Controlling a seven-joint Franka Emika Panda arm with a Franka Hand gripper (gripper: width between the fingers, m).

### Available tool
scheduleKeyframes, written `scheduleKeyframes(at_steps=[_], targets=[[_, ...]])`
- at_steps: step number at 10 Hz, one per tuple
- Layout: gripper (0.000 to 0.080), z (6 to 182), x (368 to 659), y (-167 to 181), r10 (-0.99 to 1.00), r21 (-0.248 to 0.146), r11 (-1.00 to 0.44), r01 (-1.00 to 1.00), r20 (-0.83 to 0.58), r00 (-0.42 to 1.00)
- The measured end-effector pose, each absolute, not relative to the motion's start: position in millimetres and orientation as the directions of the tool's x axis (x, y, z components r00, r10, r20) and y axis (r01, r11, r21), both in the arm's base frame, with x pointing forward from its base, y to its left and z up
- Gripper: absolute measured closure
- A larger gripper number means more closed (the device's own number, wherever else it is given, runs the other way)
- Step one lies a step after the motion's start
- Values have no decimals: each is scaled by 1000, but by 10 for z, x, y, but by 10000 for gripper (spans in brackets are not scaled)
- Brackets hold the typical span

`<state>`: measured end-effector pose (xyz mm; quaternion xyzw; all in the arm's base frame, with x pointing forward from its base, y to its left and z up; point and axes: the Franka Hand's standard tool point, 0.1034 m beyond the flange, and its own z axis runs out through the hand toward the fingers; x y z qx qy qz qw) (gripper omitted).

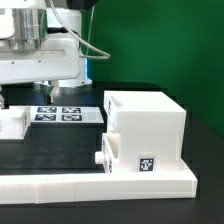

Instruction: Assemble drawer

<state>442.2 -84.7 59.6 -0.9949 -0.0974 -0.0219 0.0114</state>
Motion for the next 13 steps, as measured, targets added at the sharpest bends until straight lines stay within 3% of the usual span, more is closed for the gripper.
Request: scheduleKeyframes(at_steps=[1, 4, 10, 13], targets=[[151, 541, 4347, -842, 14, -30, -999, 14, 18, 1000], [151, 452, 4172, -827, -151, -39, -988, -151, -14, 989], [151, 412, 4128, -829, -119, -39, -992, -119, -11, 993], [151, 254, 4000, -809, -93, -31, -995, -93, -4, 996]])
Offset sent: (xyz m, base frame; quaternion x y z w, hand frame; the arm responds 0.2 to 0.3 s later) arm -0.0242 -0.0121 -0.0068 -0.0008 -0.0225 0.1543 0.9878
